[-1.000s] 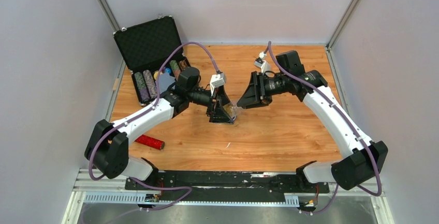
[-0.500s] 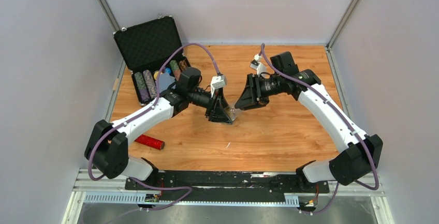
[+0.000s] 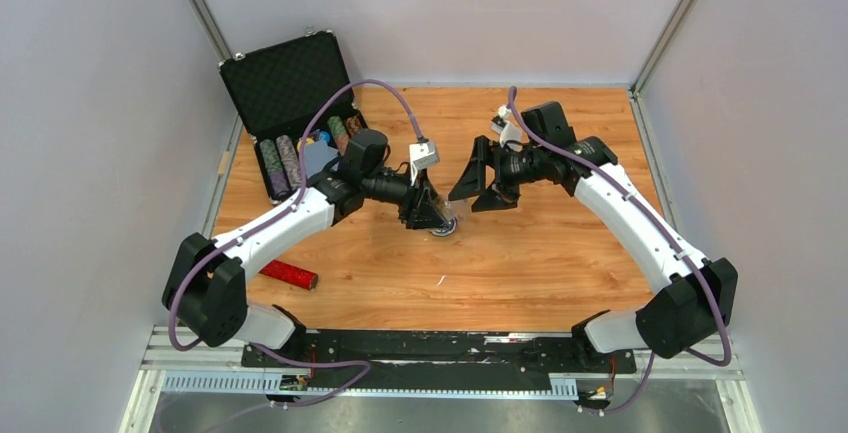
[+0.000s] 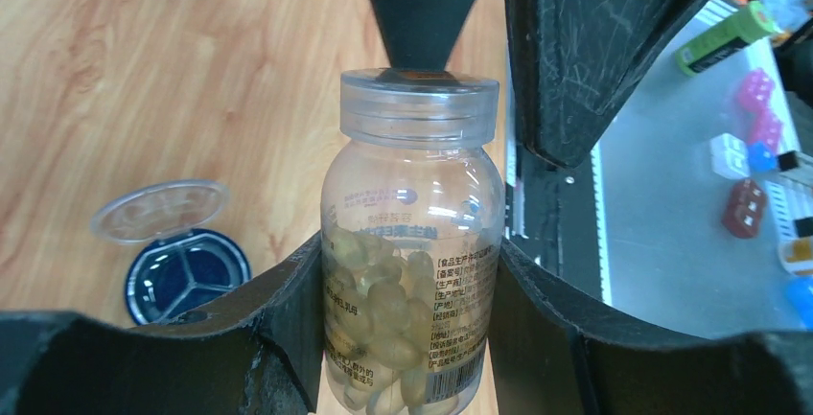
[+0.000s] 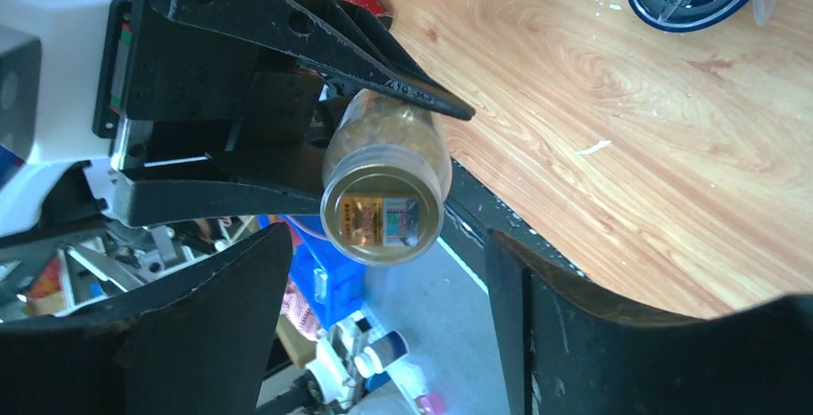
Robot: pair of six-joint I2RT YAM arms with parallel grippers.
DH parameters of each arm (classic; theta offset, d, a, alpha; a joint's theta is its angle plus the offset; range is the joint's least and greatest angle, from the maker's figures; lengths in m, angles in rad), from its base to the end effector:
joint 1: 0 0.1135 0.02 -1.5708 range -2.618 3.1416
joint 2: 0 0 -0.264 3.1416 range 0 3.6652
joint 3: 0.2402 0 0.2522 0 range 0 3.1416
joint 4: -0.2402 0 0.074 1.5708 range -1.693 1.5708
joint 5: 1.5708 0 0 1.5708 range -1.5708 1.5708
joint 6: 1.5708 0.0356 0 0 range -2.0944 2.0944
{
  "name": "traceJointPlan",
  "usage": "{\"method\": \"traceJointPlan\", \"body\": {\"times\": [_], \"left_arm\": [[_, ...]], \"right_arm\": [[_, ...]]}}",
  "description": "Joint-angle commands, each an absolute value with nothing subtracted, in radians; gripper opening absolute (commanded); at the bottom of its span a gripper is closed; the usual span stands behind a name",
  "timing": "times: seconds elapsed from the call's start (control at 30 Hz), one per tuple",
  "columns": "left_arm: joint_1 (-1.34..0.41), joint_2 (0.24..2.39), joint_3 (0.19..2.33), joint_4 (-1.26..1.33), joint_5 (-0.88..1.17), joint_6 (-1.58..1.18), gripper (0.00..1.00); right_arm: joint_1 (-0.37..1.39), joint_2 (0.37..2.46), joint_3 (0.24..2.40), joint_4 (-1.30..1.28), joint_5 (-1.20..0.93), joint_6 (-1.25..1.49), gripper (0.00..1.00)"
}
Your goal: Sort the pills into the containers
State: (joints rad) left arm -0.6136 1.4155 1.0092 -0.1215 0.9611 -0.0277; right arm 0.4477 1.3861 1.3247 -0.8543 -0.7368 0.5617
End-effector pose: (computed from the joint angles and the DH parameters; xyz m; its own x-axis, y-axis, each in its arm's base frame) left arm 0.2362 -0.2020 0.2851 -0.4368 0.2882 -0.8522 0.8970 0.0683 -0.4367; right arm 0.2428 0.1431 0.3383 -0.9723 -0.0293 -0.2318 -0.2029 0.5979 0.7755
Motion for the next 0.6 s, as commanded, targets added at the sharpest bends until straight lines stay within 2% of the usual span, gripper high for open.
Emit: {"method": "traceJointPlan", "body": {"times": [0.0, 0.33, 0.47, 0.57], "left_arm": [[-0.616, 1.361, 1.051, -0.116, 0.872, 0.05, 0.18], [-0.618, 1.333, 1.038, -0.115, 0.869, 0.077, 0.18], [-0.618, 1.332, 1.049, -0.129, 0.893, 0.071, 0.17], [-0.618, 1.33, 1.055, -0.122, 0.905, 0.043, 0.16]], "right_arm": [[0.453, 1.4, 1.357, -0.788, -0.72, 0.698, 0.7], [0.453, 1.428, 1.356, -0.733, -0.736, 0.726, 0.66], [0.453, 1.428, 1.358, -0.715, -0.715, 0.737, 0.5], [0.453, 1.424, 1.366, -0.701, -0.711, 0.71, 0.33]]}}
